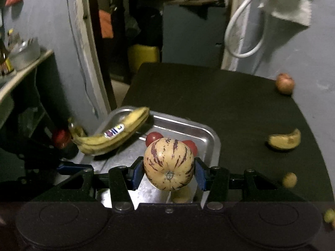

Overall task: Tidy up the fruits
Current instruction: 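Carry the green grape and striped melon over the silver tray with both grippers, then lower the grape and melon into the tray and open both grippers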

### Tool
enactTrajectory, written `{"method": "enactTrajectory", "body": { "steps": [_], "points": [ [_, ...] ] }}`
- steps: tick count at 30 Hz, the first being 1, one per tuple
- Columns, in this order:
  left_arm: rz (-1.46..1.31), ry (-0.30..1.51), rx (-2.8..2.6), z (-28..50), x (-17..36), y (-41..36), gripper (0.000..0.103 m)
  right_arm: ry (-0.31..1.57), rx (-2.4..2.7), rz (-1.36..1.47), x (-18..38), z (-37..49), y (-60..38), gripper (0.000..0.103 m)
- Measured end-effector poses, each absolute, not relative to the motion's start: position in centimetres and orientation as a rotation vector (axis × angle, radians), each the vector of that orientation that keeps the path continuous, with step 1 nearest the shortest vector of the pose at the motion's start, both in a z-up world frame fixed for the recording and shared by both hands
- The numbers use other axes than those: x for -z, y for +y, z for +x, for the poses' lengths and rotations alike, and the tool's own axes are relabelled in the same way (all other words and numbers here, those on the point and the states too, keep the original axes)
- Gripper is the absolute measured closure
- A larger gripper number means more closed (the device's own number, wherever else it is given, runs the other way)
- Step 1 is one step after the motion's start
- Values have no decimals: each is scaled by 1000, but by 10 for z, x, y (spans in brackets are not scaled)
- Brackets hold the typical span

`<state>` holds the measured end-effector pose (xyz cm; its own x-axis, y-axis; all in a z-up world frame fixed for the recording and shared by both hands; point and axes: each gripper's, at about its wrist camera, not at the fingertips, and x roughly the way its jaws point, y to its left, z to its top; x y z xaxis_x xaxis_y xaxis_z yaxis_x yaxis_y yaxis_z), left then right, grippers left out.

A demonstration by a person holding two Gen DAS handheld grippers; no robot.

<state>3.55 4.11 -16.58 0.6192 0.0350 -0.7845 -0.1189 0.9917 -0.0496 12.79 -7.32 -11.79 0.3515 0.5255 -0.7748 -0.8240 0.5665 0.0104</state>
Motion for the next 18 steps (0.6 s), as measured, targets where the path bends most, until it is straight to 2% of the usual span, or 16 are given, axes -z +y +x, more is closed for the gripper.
{"method": "enactTrajectory", "body": {
  "steps": [6,18],
  "points": [
    [-73,897,-82,39,170,38,78,876,-933,-454,142,138,-56,52],
    [-78,900,-83,40,170,37,77,906,-938,-464,152,143,-49,51]
  ]
}}
